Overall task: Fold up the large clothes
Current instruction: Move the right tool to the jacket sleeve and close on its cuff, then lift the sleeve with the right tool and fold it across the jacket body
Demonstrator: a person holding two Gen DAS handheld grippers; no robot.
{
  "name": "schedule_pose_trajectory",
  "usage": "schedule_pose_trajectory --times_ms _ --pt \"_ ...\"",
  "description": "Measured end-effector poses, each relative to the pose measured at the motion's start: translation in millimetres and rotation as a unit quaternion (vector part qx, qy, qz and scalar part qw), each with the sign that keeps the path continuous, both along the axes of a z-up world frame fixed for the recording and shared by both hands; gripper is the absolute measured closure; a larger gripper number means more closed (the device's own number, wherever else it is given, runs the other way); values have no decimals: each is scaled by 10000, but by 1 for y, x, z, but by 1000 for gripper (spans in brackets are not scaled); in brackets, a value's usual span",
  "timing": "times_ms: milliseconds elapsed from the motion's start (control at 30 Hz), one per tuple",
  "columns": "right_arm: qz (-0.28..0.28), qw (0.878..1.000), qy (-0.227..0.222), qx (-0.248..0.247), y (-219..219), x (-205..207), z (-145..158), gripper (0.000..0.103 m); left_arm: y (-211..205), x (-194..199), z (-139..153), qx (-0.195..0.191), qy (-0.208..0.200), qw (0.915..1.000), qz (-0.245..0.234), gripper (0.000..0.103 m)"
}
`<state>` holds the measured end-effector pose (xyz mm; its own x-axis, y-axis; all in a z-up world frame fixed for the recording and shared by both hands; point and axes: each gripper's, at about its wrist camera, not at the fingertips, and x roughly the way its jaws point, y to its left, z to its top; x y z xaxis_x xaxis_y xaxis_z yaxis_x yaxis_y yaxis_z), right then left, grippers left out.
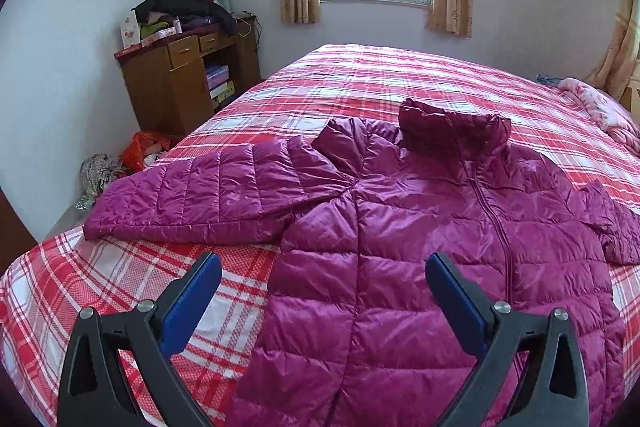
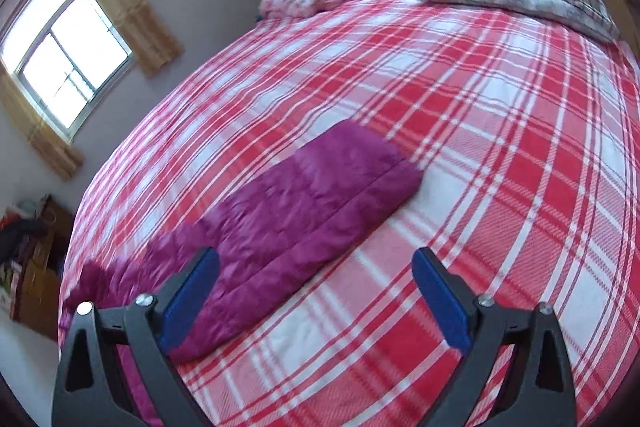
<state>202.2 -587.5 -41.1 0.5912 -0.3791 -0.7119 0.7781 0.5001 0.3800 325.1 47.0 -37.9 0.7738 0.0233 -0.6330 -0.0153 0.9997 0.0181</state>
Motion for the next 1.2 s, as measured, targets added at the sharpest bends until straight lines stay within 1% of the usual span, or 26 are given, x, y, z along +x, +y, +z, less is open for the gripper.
schedule_pose_trajectory --times_ms 100,200,233,267,300,333,367,400,433,467,500,567,633,700,733,800,900,967,1033,1100,1200 --pt "-287 9994 191 29 -24 2 -14 4 4 15 -9 -169 52 9998 122 1" --pt "-384 9990 132 190 -41 9 -27 4 6 26 -19 -327 165 9992 161 1" --pt "-436 9985 177 262 -43 13 -33 4 6 28 -23 -343 177 9991 157 1" --pt "-488 9981 233 301 -44 17 -38 8 5 29 -27 -333 182 9991 164 1" --pt "-501 9979 298 276 -44 21 -42 10 5 31 -30 -315 195 9992 164 1" --pt "-515 9978 395 132 -42 25 -44 11 4 32 -35 -309 223 9992 143 1" --pt "-517 9976 469 -40 -39 30 -43 15 4 33 -39 -320 236 9991 133 1" --pt "-457 9974 542 -146 -36 33 -44 21 5 33 -43 -342 240 9990 142 1" --pt "-390 9969 650 -192 -35 37 -46 40 7 33 -47 -373 253 9988 169 1" --pt "-357 9957 813 -272 -34 41 -48 53 8 33 -52 -413 273 9986 190 1" --pt "-316 9951 860 -358 -35 42 -49 55 10 34 -56 -453 299 9983 213 1" --pt "-167 9959 828 -316 -36 43 -50 76 13 35 -66 -535 411 9974 271 1" --pt "-71 9954 896 -319 -38 45 -52 79 17 37 -73 -683 539 9958 297 1" --pt "53 9935 1041 -452 -34 48 -49 85 19 37 -73 -794 530 9951 270 1" --pt "137 9922 1102 -568 -30 51 -45 89 19 36 -73 -834 508 9949 258 1" --pt "274 9902 1096 -824 -18 54 -30 90 22 33 -69 -891 460 9947 235 1" --pt "629 9876 827 -1181 8 56 5 90 31 25 -60 -905 416 9947 254 1" --pt "933 9831 650 -1436 33 60 32 90 40 17 -53 -1009 357 9938 302 1" --pt "1273 9770 468 -1645 60 66 55 90 49 7 -47 -1110 290 9928 346 1" --pt "1656 9706 241 -1733 91 75 74 90 56 -3 -43 -1105 240 9927 416 1" --pt "2348 9536 70 -1883 148 92 90 91 65 -15 -39 -1086 188 9930 433 1"
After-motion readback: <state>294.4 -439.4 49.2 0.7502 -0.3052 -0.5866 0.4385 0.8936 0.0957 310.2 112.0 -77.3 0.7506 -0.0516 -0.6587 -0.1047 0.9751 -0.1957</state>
